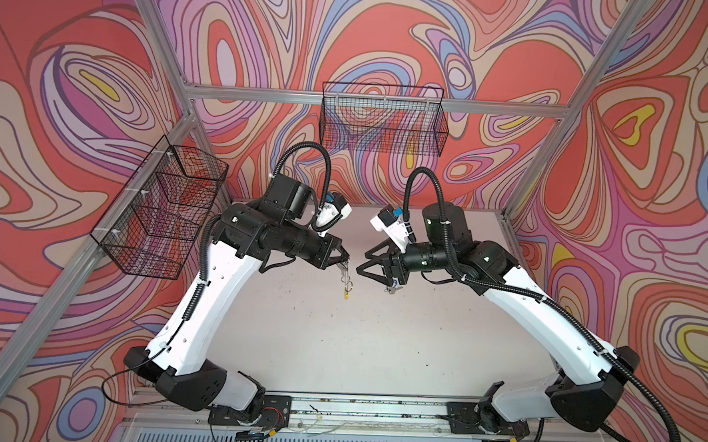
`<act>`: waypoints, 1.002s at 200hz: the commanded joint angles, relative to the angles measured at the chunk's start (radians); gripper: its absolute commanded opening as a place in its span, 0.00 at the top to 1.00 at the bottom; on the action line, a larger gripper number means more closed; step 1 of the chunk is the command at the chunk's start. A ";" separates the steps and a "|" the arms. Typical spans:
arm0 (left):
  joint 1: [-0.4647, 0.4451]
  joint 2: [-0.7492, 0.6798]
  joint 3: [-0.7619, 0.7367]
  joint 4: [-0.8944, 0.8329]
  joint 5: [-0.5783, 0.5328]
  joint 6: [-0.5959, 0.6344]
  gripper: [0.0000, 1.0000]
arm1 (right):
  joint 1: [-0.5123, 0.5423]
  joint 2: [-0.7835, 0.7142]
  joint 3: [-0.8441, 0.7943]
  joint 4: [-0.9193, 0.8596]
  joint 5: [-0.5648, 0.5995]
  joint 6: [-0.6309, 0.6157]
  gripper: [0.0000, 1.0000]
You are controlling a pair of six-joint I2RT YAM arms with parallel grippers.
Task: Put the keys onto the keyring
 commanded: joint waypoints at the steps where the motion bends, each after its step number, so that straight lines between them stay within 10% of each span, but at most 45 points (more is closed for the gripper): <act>1: -0.009 0.005 0.024 -0.040 -0.015 0.009 1.00 | -0.003 0.017 0.056 -0.050 0.019 -0.038 0.31; 115: -0.009 0.020 0.062 -0.036 -0.057 -0.076 1.00 | 0.098 0.126 0.139 -0.138 0.217 -0.041 0.30; 179: -0.009 0.002 0.063 -0.032 -0.029 -0.076 1.00 | 0.112 0.121 0.100 -0.136 0.294 -0.061 0.98; 200: -0.009 0.009 0.064 -0.036 -0.030 -0.083 1.00 | 0.119 0.107 0.091 -0.124 0.328 -0.062 1.00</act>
